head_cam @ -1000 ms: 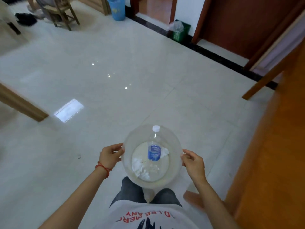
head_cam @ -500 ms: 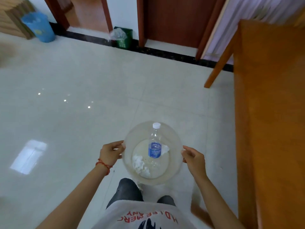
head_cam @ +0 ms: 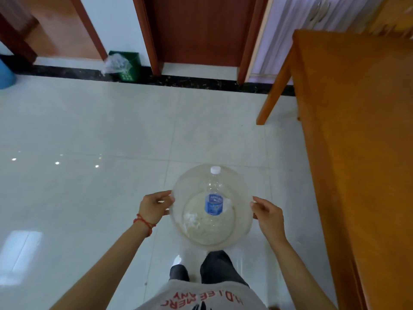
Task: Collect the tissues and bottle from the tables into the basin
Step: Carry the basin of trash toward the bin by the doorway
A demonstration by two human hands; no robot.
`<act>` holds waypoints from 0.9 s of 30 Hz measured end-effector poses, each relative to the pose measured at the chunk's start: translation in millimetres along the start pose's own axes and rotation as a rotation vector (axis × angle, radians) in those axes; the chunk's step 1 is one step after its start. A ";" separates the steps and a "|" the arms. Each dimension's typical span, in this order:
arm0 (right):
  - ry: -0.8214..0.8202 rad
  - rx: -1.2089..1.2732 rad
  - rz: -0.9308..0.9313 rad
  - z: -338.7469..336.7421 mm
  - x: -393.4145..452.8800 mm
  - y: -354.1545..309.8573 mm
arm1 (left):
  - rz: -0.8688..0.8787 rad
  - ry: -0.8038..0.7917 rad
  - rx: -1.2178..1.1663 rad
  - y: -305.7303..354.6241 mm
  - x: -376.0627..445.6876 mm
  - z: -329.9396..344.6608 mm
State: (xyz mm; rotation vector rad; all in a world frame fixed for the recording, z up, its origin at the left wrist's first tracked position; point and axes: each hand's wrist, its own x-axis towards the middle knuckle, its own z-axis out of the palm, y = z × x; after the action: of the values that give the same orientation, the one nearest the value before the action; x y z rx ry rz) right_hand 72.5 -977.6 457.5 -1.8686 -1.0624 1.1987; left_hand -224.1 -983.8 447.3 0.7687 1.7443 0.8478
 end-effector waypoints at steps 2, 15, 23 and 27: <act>0.007 0.004 -0.011 -1.0 34.5 -13.4 | 0.010 -0.009 -0.001 21.0 30.7 14.4; 0.048 0.002 -0.047 -9.8 234.1 -120.9 | 0.042 -0.036 0.006 171.8 210.0 84.8; 0.146 0.034 0.000 12.8 373.7 -168.2 | 0.052 -0.123 0.039 245.5 357.8 124.2; 0.164 0.005 0.038 25.1 437.7 -197.4 | 0.037 -0.152 0.076 287.0 427.9 141.7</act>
State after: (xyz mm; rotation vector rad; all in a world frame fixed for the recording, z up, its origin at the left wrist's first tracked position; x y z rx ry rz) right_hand 102.9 -497.8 447.8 -1.9541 -0.9376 1.0477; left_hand -183.0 -451.2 434.4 0.8948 1.6389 0.7318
